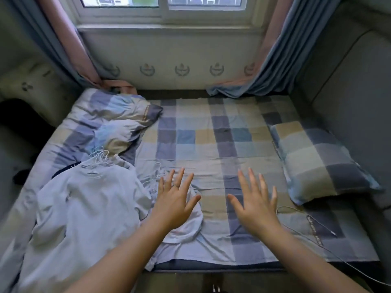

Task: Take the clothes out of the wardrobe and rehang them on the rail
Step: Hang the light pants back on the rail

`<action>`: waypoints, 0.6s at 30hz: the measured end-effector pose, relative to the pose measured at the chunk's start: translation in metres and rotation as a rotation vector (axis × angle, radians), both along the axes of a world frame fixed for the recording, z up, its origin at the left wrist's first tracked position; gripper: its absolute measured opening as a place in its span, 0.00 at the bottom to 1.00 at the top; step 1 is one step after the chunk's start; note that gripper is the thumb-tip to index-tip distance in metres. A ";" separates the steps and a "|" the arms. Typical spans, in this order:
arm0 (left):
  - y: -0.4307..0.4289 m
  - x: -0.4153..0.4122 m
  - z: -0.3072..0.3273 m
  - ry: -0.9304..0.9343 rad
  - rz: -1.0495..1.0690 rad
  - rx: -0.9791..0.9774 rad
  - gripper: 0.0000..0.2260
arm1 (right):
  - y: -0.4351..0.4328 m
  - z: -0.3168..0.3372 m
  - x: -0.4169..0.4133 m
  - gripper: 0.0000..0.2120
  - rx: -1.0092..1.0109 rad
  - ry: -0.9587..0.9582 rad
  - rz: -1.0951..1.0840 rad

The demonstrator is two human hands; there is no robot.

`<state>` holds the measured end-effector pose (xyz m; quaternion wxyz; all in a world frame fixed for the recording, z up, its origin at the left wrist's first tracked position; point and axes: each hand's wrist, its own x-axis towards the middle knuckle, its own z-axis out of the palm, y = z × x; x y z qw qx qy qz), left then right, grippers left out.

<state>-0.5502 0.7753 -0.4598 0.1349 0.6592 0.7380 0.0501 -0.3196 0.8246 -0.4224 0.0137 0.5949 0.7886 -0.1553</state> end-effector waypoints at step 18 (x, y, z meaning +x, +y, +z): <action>0.058 -0.159 -0.183 -0.208 0.366 -0.290 0.27 | 0.098 -0.197 -0.176 0.33 -0.356 -0.092 0.247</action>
